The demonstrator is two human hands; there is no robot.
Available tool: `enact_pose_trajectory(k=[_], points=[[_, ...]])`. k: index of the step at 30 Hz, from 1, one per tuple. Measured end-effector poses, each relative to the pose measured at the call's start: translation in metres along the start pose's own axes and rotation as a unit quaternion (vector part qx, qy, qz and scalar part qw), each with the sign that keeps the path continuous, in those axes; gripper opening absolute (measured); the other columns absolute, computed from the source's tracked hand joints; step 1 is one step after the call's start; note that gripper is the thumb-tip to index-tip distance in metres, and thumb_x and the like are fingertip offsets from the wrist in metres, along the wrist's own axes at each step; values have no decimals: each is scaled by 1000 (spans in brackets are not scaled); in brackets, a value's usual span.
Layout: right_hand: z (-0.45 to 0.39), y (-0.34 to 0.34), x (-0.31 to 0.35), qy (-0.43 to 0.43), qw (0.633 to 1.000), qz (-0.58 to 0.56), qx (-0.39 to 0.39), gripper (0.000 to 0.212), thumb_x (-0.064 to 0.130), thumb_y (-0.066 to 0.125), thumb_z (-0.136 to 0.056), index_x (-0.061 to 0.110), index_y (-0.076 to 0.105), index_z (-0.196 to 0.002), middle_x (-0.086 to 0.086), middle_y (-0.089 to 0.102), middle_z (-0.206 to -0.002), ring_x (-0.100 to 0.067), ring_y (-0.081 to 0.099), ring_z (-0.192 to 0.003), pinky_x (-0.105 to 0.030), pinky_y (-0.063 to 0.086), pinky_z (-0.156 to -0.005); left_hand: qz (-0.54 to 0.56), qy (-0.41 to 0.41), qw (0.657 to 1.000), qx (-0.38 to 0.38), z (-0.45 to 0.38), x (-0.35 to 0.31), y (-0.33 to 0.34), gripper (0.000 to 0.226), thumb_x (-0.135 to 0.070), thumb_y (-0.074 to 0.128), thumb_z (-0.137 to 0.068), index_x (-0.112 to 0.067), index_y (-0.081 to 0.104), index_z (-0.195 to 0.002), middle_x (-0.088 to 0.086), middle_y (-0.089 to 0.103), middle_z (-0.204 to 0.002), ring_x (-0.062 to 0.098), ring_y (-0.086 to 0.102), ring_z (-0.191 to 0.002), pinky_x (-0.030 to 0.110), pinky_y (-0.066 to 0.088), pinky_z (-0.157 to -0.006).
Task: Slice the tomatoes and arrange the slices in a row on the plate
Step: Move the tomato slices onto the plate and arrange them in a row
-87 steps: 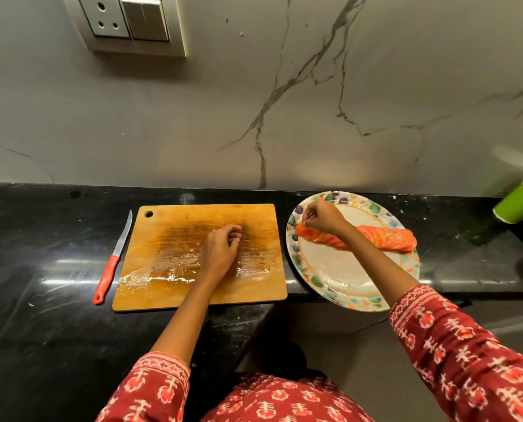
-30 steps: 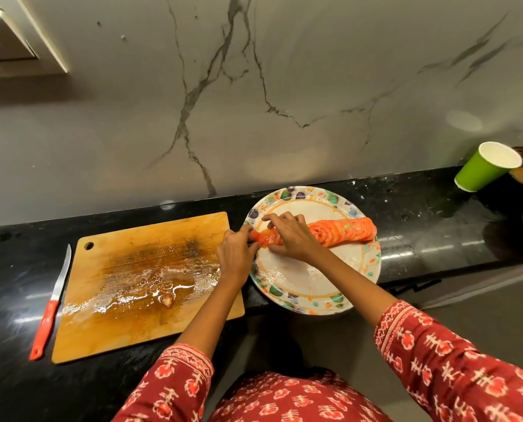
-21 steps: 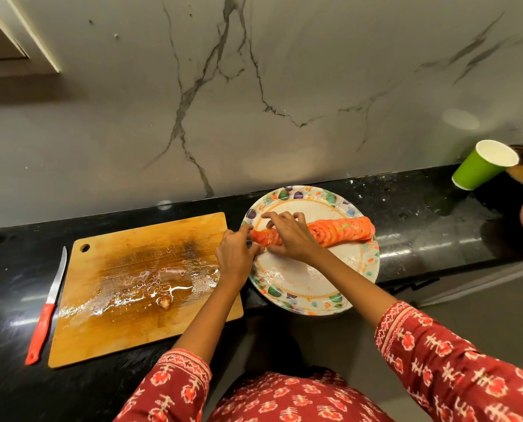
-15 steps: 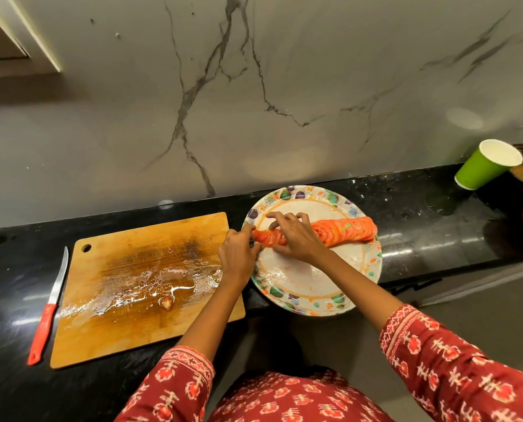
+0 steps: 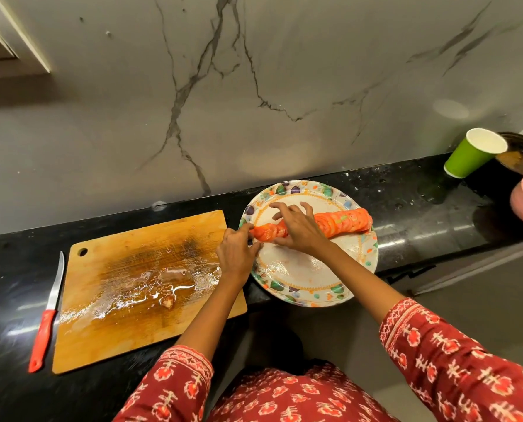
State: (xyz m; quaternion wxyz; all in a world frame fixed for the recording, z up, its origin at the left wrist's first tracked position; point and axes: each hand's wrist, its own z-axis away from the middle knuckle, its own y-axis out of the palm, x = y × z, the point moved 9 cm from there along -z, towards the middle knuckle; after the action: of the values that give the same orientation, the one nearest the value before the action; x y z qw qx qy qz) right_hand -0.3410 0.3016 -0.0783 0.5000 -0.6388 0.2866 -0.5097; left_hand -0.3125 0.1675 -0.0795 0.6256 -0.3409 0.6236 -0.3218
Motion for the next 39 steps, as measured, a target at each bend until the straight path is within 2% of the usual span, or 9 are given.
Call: enact_pose_trajectory(k=[6,12,18,21,26,29,34,39], points=[[17,-3,-11,16,1000,8,-21,67,21,66,-81,17,32,-138,3,64,-114,-19,48,-121,-42,11,-112,12,30,999,-5,5,3,0,47,-28,70,-79,-21,56,-123,2,66,-100,20,51,-104,33,41,-72],[15,-8,-5,24,999,3,-38,64,19,65,-81,17,33,-138,2,64,-115,-20,48,-121,-42,12,-112,5,90,996,-19,7,-1,-16,46,-23,71,-78,-16,57,-122,10,61,-105,22,50,-101,26,36,-66],[37,-5,-7,27,998,-5,-50,65,26,67,-82,17,33,-138,1,63,-118,-21,48,-123,-42,14,-111,2,147,988,44,8,-14,5,55,-20,72,-76,-16,52,-128,9,58,-121,24,43,-111,33,38,-84],[37,-10,-10,14,998,1,-55,68,27,68,-81,17,33,-138,2,64,-117,-20,48,-123,-41,11,-113,-9,164,984,66,6,-30,16,67,-22,71,-78,-19,40,-137,8,51,-130,25,37,-122,36,33,-93],[25,-13,-6,-41,998,20,-51,71,29,68,-81,15,31,-140,-1,64,-118,-20,48,-125,-41,3,-116,-28,168,983,74,-7,-43,29,80,-25,70,-79,-22,23,-144,-2,55,-131,24,34,-126,41,27,-101],[22,-8,-4,-78,995,26,-63,72,29,69,-80,13,32,-141,-3,66,-114,-22,51,-121,-44,4,-116,-19,168,983,68,-11,-40,33,76,-27,68,-81,-23,25,-143,-4,61,-123,23,38,-124,39,29,-95],[15,-8,-11,-85,992,23,-86,76,30,67,-80,9,29,-143,-4,68,-109,-23,53,-119,-49,3,-115,18,152,987,41,-24,-31,34,72,-26,71,-78,-21,34,-140,-6,65,-114,22,43,-118,36,28,-88],[14,1,-13,-76,993,14,-93,80,34,67,-79,7,28,-144,-4,69,-102,-24,55,-117,-55,0,-115,-1,129,990,64,-26,-25,38,81,-33,73,-75,-24,29,-142,-10,60,-122,17,38,-120,31,23,-89]])
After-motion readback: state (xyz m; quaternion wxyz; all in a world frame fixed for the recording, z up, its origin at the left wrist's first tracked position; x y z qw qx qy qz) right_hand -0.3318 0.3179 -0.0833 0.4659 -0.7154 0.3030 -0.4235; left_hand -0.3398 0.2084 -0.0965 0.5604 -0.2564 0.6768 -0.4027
